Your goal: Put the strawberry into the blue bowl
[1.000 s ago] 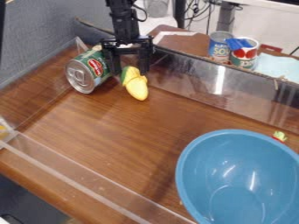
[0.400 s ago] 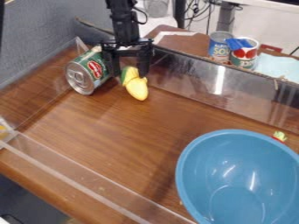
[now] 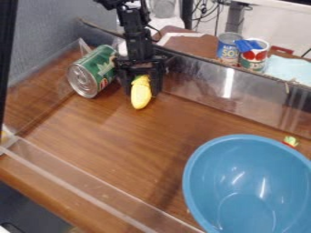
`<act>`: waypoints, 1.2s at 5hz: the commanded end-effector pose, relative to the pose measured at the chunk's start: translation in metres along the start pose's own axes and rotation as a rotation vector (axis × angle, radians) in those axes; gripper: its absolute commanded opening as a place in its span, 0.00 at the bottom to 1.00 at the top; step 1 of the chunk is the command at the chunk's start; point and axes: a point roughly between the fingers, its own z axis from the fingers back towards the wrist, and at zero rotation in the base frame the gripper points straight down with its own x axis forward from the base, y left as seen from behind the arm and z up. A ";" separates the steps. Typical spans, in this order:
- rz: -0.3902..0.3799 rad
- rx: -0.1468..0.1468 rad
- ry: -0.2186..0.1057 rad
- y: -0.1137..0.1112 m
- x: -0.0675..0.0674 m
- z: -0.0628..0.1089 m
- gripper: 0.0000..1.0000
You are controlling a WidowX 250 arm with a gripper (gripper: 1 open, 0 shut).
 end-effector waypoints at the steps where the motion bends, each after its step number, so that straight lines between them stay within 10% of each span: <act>1: 0.011 0.020 -0.049 0.015 0.003 0.007 0.00; 6: -0.027 0.018 -0.041 0.007 -0.004 0.015 0.00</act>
